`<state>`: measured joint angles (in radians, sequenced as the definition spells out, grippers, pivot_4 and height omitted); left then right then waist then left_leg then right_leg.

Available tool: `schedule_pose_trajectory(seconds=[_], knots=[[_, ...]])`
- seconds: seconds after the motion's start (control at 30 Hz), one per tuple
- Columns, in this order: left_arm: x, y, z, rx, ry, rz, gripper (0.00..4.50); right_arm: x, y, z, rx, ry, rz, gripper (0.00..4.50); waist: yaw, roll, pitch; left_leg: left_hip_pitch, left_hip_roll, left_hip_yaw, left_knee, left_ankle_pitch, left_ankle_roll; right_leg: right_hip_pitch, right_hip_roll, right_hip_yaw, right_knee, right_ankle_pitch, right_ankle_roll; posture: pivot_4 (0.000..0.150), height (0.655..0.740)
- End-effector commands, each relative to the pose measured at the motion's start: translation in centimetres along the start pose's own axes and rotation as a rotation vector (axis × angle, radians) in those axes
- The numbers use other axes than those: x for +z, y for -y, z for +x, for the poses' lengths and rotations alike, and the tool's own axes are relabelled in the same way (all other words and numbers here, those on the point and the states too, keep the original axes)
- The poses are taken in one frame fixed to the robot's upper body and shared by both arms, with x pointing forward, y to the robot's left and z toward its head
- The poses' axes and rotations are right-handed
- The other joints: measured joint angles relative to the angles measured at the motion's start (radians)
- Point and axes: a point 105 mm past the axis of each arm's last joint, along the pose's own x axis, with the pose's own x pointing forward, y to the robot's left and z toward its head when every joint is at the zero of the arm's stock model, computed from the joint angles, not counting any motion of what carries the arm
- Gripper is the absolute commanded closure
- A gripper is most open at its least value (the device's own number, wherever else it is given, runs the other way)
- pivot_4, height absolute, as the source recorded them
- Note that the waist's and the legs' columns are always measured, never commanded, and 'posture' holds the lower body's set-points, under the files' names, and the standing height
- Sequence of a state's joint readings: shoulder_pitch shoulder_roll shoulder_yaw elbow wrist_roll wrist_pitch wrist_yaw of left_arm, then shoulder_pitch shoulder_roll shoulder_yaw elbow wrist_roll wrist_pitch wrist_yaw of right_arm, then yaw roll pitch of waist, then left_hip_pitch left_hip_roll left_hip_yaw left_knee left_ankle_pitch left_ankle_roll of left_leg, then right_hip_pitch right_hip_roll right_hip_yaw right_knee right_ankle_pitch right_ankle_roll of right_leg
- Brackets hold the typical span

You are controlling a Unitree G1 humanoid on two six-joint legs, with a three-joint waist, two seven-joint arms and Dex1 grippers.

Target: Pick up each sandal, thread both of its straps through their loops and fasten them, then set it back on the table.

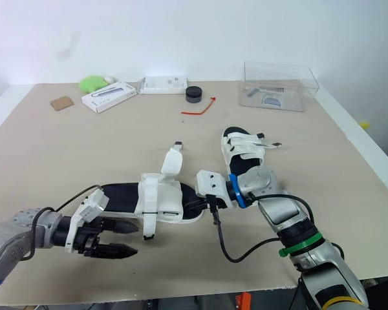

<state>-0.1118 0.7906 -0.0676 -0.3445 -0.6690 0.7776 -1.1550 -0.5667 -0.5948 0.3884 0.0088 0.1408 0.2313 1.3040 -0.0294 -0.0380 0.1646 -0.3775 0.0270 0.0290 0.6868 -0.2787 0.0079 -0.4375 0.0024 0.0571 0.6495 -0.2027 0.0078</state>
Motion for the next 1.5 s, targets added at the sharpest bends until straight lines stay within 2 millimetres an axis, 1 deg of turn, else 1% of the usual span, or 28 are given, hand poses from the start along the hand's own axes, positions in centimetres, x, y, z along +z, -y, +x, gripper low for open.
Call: schedule_pose_trajectory(seconds=[0.03,0.23,0.33,0.57,0.77,0.9,1.07,1.1,1.17,1.27,1.3,1.33,1.37,1.43,1.5], knots=[[0.4,-0.2,0.9,0.01,0.012,0.049,0.83,-0.8,-0.7,0.9,0.043,-0.029,0.023,4.5,-0.002,0.0,0.0,0.0,0.0,0.0,0.0,0.0,0.0,0.0,0.001,0.001,0.0,0.0,0.0,0.15,0.74],[1.6,-0.7,2.0,0.0,0.062,0.067,0.83,-0.8,-0.2,0.8,0.02,-0.028,0.016,4.5,0.0,0.0,0.0,0.002,0.002,-0.001,-0.001,-0.001,0.001,0.0,0.005,0.001,0.0,0.001,-0.003,0.15,0.74],[2.1,-0.5,2.7,-0.031,0.073,0.068,0.83,-0.4,1.2,0.3,-0.046,-0.003,0.013,4.5,-0.002,0.0,0.0,0.004,0.002,0.0,-0.001,0.0,0.001,0.001,0.006,0.002,0.0,0.003,-0.004,0.15,0.74],[2.3,-0.9,3.0,-0.043,0.069,0.071,0.83,-0.4,2.7,-0.3,-0.099,-0.001,-0.009,4.5,-0.003,0.0,0.0,0.004,0.003,0.001,-0.001,0.001,0.001,0.001,0.007,0.004,0.0,0.004,-0.004,0.15,0.74],[2.8,-1.5,3.2,-0.041,0.084,0.069,0.83,-0.9,3.9,-0.9,-0.135,-0.028,-0.028,4.5,-0.003,0.0,0.0,0.004,0.003,0.002,-0.001,0.001,0.001,0.001,0.007,0.005,0.0,0.004,-0.003,0.15,0.74],[2.2,-1.7,2.7,-0.032,0.075,0.048,0.83,-1.1,4.0,-1.1,-0.137,-0.033,-0.032,4.5,-0.003,0.0,0.0,0.004,0.003,0.002,-0.001,0.001,0.001,0.001,0.007,0.005,0.0,0.004,-0.004,0.15,0.74],[1.5,-2.2,2.1,0.012,0.074,0.06,0.83,-1.2,3.3,-0.7,-0.121,-0.022,-0.024,4.5,-0.003,0.0,0.0,0.004,0.003,0.002,-0.001,0.001,0.001,0.001,0.007,0.005,0.0,0.004,-0.004,0.15,0.74],[1.5,-2.2,2.1,0.015,0.077,0.067,1.06,-1.2,3.2,-0.6,-0.118,-0.021,-0.022,4.5,-0.003,0.0,0.0,0.004,0.003,0.002,-0.001,0.001,0.001,0.001,0.007,0.005,0.0,0.004,-0.004,0.15,0.74],[1.6,-2.1,2.3,0.017,0.091,0.078,1.67,-1.3,2.9,-0.4,-0.111,-0.02,-0.02,4.5,-0.003,0.0,0.0,0.004,0.003,0.002,-0.001,0.001,0.001,0.001,0.006,0.005,0.0,0.004,-0.004,0.15,0.74],[1.9,-1.7,2.7,0.005,0.125,0.072,3.12,-1.3,2.6,-0.3,-0.105,-0.02,-0.022,4.5,-0.002,0.0,0.0,0.004,0.003,0.002,-0.001,0.001,0.001,0.001,0.006,0.005,0.0,0.004,-0.004,0.15,0.74],[1.8,-1.6,2.8,0.003,0.122,0.071,3.51,-1.3,2.6,-0.3,-0.104,-0.02,-0.022,4.5,-0.002,0.0,0.0,0.004,0.003,0.002,-0.001,0.001,0.001,0.001,0.007,0.005,0.0,0.004,-0.004,0.15,0.74],[1.5,-1.5,2.8,0.002,0.114,0.071,4.1,-1.3,2.6,-0.3,-0.103,-0.021,-0.023,4.5,-0.002,0.0,0.0,0.004,0.003,0.002,-0.001,0.0,0.001,0.001,0.007,0.005,0.0,0.004,-0.004,0.15,0.74],[1.4,-1.4,2.9,0.003,0.11,0.07,4.44,-1.3,2.6,-0.3,-0.103,-0.022,-0.024,4.5,-0.002,0.0,0.0,0.004,0.003,0.002,-0.001,0.0,0.001,0.001,0.007,0.005,0.0,0.004,-0.004,0.15,0.74],[1.0,-1.2,3.0,-0.006,0.1,0.068,4.44,-1.3,2.5,-0.3,-0.101,-0.024,-0.026,4.5,-0.003,0.0,0.0,0.004,0.003,0.002,-0.001,0.0,0.001,0.001,0.007,0.005,0.0,0.004,-0.004,0.15,0.74],[0.6,-0.5,3.1,-0.037,0.085,0.058,4.44,-1.3,2.5,-0.3,-0.1,-0.025,-0.027,4.5,-0.003,0.0,0.0,0.004,0.004,0.002,-0.001,0.0,0.001,0.001,0.007,0.005,0.0,0.004,-0.004,0.15,0.74]])
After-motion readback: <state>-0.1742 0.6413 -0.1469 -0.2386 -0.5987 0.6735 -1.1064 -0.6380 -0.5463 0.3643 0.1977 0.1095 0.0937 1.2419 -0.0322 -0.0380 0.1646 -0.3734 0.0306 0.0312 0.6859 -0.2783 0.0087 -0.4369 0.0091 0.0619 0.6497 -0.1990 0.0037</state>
